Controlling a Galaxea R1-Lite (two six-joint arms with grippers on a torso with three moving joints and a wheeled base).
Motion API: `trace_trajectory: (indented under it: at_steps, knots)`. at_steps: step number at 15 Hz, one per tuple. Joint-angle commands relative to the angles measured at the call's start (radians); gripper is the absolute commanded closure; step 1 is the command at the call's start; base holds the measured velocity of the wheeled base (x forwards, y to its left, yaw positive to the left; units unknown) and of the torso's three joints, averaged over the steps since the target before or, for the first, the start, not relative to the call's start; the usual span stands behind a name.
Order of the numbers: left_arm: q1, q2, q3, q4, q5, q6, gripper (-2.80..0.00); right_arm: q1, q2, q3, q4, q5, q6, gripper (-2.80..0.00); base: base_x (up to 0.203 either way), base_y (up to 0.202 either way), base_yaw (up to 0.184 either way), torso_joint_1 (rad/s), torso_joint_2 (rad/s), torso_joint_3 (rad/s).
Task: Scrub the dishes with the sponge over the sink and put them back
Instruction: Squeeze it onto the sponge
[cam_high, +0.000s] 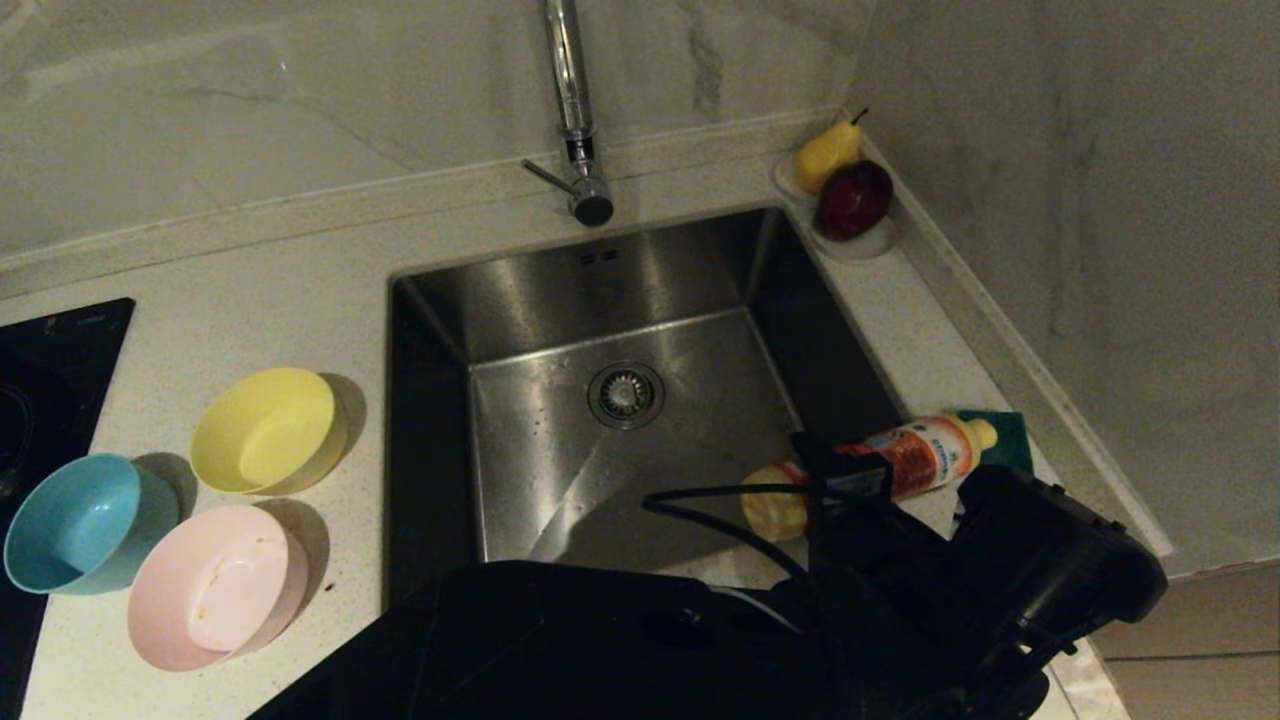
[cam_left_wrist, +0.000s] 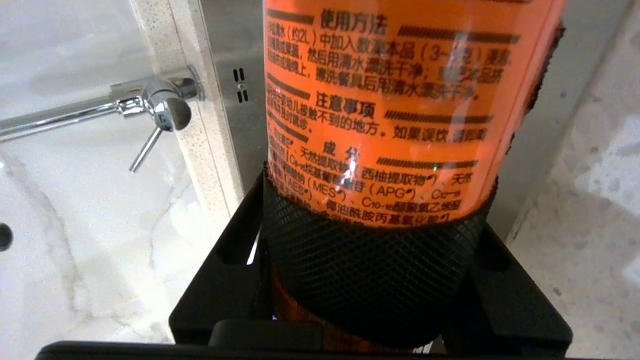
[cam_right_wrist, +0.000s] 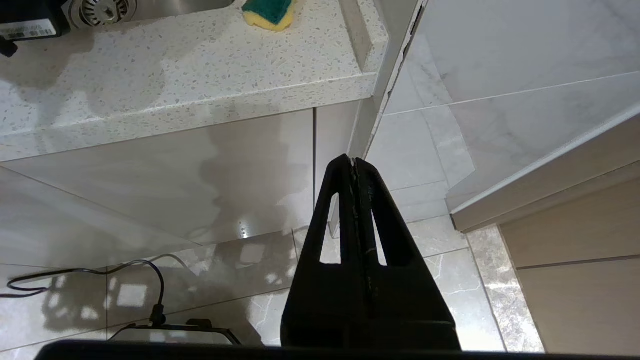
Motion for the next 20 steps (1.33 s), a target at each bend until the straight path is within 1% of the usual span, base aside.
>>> trace_trajectory:
  at_steps: [1,6,7,10,11,13,16,18,20]
  knots:
    - [0.0,0.004,-0.004,-0.046,0.005,0.008,0.0,0.0,0.0,0.0,0.0,-0.001,0.0,0.0,0.0,0.0,0.0,0.0,0.0,0.0]
    - [-0.002,0.011,-0.003,-0.129,-0.009,0.01,0.0,0.0,0.0,-0.001,0.0,-0.001,0.0,0.0,0.0,0.0,0.0,0.0,0.0,0.0]
    - [-0.002,0.012,-0.003,-0.128,-0.011,0.01,0.0,0.0,0.0,0.0,0.0,-0.001,0.0,0.0,0.0,0.0,0.0,0.0,0.0,0.0]
    - [-0.004,0.021,0.0,-0.121,-0.076,0.013,0.0,0.0,0.0,0.0,0.0,-0.001,0.0,0.0,0.0,0.0,0.0,0.0,0.0,0.0]
    - [-0.004,0.023,0.0,-0.113,-0.079,0.017,0.0,0.0,0.0,0.001,0.0,-0.001,0.0,0.0,0.0,0.0,0.0,0.0,0.0,0.0]
    - [-0.004,0.021,0.001,-0.076,-0.076,0.027,0.0,0.0,0.0,-0.001,0.0,-0.001,0.0,0.0,0.0,0.0,0.0,0.0,0.0,0.0]
    - [-0.006,0.017,0.004,-0.03,-0.055,0.028,0.0,0.0,0.0,0.0,0.0,0.0,0.0,0.0,0.0,0.0,0.0,0.0,0.0,0.0]
    - [-0.005,0.014,0.002,-0.048,-0.05,0.022,0.0,0.001,0.0,0.0,0.0,0.0,0.0,0.0,0.0,0.0,0.0,0.0,0.0,0.0]
    - [-0.004,0.011,-0.002,-0.113,-0.05,0.023,0.0,0.001,0.0,-0.001,0.0,-0.001,0.0,0.0,0.0,0.0,0.0,0.0,0.0,0.0]
